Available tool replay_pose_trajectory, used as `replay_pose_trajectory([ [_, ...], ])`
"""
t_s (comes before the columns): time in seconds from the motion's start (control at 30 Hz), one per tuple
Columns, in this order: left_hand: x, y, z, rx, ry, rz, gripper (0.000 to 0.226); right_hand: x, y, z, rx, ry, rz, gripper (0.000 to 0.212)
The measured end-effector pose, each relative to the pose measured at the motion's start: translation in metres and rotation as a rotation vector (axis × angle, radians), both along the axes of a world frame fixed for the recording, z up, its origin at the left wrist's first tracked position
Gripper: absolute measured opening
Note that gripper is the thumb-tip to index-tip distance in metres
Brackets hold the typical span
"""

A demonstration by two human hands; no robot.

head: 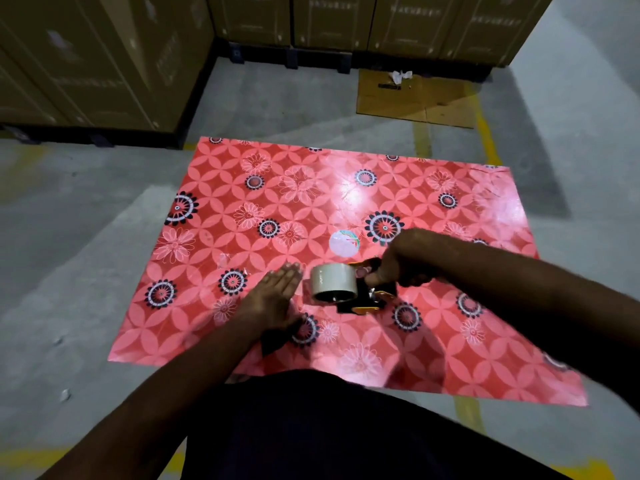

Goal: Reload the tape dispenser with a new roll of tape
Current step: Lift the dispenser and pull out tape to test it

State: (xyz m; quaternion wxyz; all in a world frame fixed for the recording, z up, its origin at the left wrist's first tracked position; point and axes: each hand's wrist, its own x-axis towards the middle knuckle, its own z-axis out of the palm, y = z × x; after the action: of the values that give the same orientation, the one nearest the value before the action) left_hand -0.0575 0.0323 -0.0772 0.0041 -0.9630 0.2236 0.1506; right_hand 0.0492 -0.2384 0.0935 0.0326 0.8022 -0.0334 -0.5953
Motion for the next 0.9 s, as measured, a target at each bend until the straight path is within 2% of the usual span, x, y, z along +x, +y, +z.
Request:
replay_pose_trajectory([
  [0.07, -0.001, 0.007, -0.003, -0.11, -0.012, 0.023, 0.098, -0.006, -0.021, 0.004, -0.004, 0.026, -0.039, 0.067],
  [0.17, -0.005, 0.008, -0.002, -0.069, -0.032, 0.029, 0.097, -0.01, -0.031, 0.007, -0.026, 0.02, -0.005, 0.067],
  [0.37, -0.002, -0.016, 0.002, -0.136, 0.027, 0.093, 0.099, -0.017, -0.047, -0.001, 0.038, -0.025, -0.002, 0.063],
  [0.47, -0.003, -0.04, -0.004, -0.134, 0.1, 0.135, 0.107, -0.018, -0.057, -0.009, 0.081, -0.03, -0.012, 0.063],
  [0.6, -0.008, -0.086, -0.005, -0.223, 0.113, 0.062, 0.122, -0.015, -0.073, -0.02, 0.17, -0.062, -0.075, 0.062],
  [0.67, -0.009, -0.086, -0.003, -0.285, 0.108, 0.036, 0.113, -0.012, -0.076, -0.022, 0.268, -0.137, -0.106, 0.06],
  [0.73, -0.007, -0.07, -0.008, -0.347, 0.086, 0.016, 0.08, -0.011, -0.076, -0.021, 0.395, -0.247, -0.104, 0.058],
  [0.77, -0.004, -0.059, -0.011, -0.362, 0.087, -0.004, 0.083, -0.011, -0.075, -0.022, 0.445, -0.314, -0.077, 0.057],
  [0.8, 0.0, -0.05, -0.012, -0.345, 0.11, -0.019, 0.099, -0.012, -0.073, -0.023, 0.463, -0.389, -0.036, 0.056],
  [0.83, 0.001, -0.043, -0.01, -0.33, 0.123, 0.005, 0.104, -0.013, -0.069, -0.025, 0.472, -0.469, 0.01, 0.056],
  [0.9, 0.001, -0.034, -0.003, -0.286, 0.053, 0.09, 0.092, -0.017, -0.06, -0.038, 0.461, -0.609, 0.069, 0.057],
])
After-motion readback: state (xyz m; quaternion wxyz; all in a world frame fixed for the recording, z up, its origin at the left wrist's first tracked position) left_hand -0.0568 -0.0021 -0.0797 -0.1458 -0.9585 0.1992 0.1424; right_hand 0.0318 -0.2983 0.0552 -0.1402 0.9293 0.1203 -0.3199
